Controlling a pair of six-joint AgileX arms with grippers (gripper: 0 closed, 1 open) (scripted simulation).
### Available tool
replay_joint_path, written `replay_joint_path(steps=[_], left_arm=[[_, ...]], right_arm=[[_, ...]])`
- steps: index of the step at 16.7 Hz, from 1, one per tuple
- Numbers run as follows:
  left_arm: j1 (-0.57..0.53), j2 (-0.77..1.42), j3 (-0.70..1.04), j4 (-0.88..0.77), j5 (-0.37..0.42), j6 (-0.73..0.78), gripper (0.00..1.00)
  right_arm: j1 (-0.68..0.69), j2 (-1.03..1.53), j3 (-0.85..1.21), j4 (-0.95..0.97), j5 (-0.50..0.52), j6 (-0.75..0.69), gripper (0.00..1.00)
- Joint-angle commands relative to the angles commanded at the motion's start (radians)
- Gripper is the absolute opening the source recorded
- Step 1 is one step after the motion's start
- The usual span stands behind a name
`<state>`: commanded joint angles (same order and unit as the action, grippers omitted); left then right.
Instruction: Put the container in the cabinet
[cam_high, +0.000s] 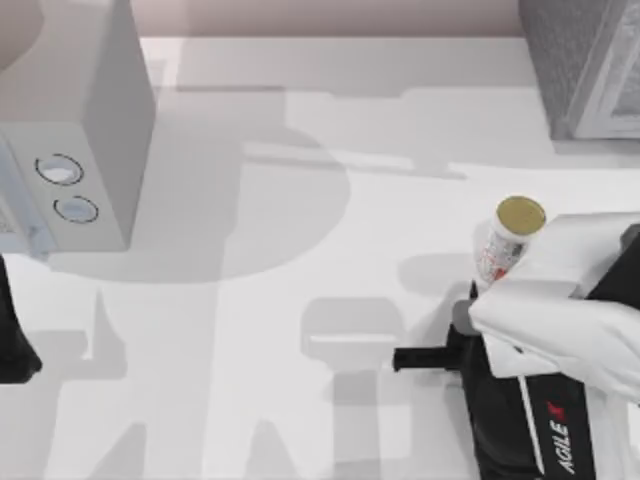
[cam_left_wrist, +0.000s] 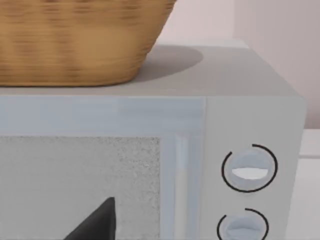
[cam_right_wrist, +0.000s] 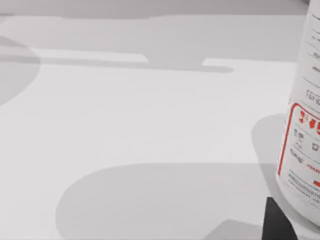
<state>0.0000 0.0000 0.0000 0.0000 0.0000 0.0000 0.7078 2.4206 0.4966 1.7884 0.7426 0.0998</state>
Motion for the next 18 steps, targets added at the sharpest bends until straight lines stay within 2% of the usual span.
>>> replay_joint_path(steps=[9, 16, 18], left_arm=[[0.0, 0.0, 0.0, 0.0, 0.0, 0.0, 1.0], [0.0, 0.0, 0.0, 0.0, 0.0, 0.0, 1.0], [0.0, 0.0, 0.0, 0.0, 0.0, 0.0, 1.0]], right_arm=[[-0.134, -0.058, 0.038, -0.082, -0.135, -0.022, 1.0], [-0.152, -0.066, 0.042, -0.093, -0.154, -0.024, 1.0], [-0.152, -0.066, 0.042, -0.093, -0.154, -0.024, 0.85]])
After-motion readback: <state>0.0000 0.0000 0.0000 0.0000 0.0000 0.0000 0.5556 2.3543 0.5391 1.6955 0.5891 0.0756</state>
